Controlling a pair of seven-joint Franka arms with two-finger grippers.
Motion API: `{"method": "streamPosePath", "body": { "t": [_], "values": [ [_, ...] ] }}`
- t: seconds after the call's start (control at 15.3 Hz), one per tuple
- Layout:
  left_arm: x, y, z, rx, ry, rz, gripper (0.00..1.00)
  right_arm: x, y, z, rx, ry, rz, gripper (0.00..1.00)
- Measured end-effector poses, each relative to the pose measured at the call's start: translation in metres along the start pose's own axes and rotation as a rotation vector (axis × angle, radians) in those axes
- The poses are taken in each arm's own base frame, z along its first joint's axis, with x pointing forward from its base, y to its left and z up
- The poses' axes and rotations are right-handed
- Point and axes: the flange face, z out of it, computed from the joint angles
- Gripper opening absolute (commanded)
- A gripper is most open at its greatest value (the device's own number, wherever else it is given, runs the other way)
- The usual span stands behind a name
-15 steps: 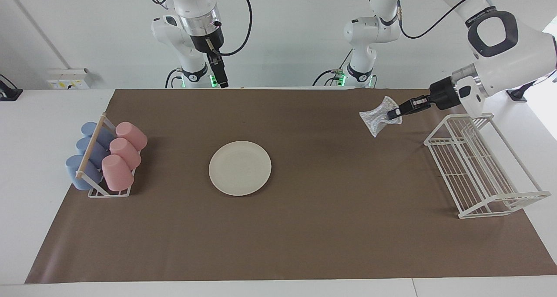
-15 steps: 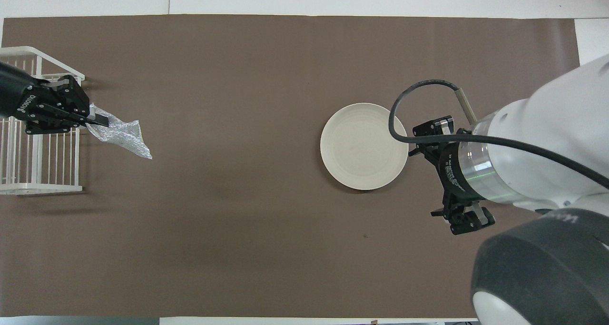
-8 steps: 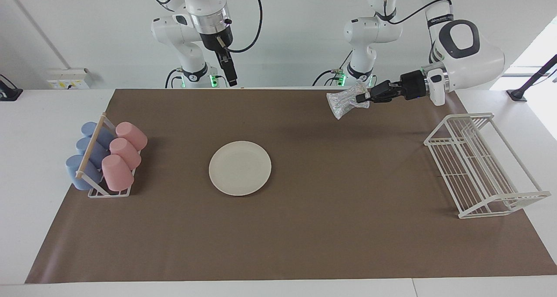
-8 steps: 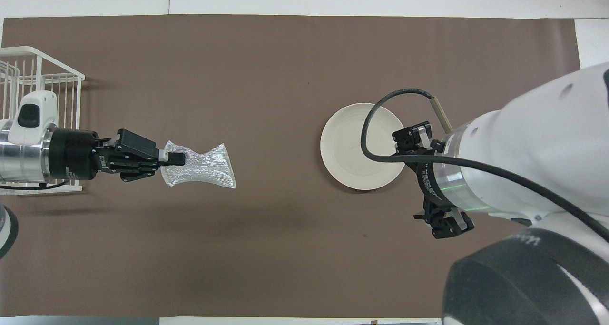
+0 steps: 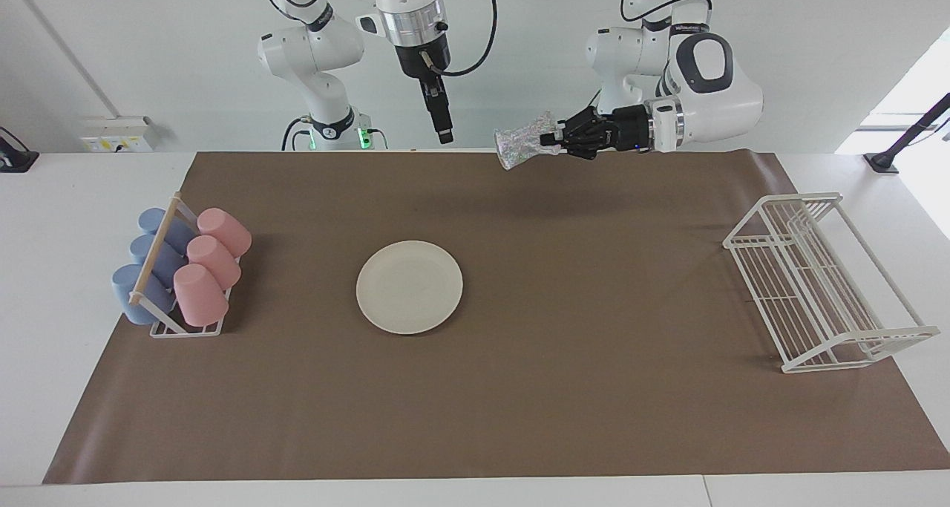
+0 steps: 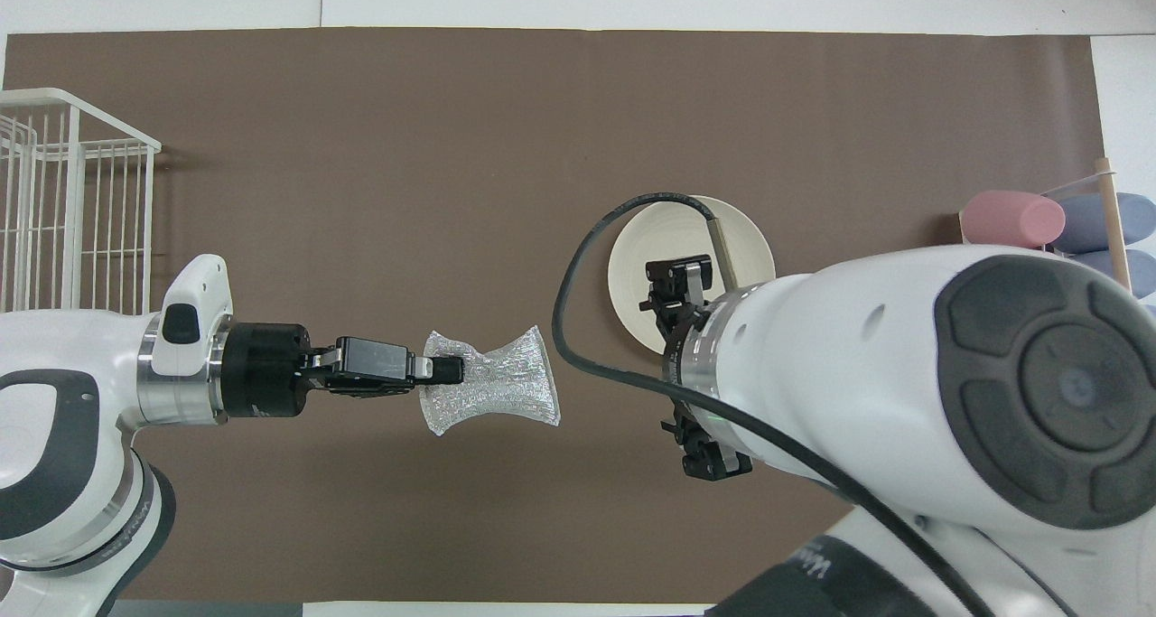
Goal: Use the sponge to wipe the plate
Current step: 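Carry the sponge toward the center with the left gripper while the right gripper approaches, then grasp the sponge with the right gripper and open the left gripper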
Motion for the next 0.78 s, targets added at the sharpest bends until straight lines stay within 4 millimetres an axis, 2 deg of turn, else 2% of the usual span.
{"method": "streamPosePath", "body": {
  "t": [0.2, 0.39, 0.52, 0.78],
  "values": [
    [-0.017, -0.005, 0.017, -0.024, 0.013, 0.059, 0.00, -0.028, 0.012, 0.009, -0.001, -0.046, 0.054, 1.00],
    [-0.024, -0.003, 0.030, -0.031, 0.008, 0.081, 0.00, -0.062, 0.032, 0.029, 0.011, -0.063, 0.068, 1.00],
    [-0.026, -0.002, 0.033, -0.033, 0.003, 0.086, 0.00, -0.068, 0.038, 0.039, 0.022, -0.069, 0.066, 1.00],
    [-0.026, -0.001, 0.033, -0.035, 0.004, 0.092, 0.00, -0.065, 0.045, 0.048, 0.037, -0.068, 0.068, 1.00]
  ]
}}
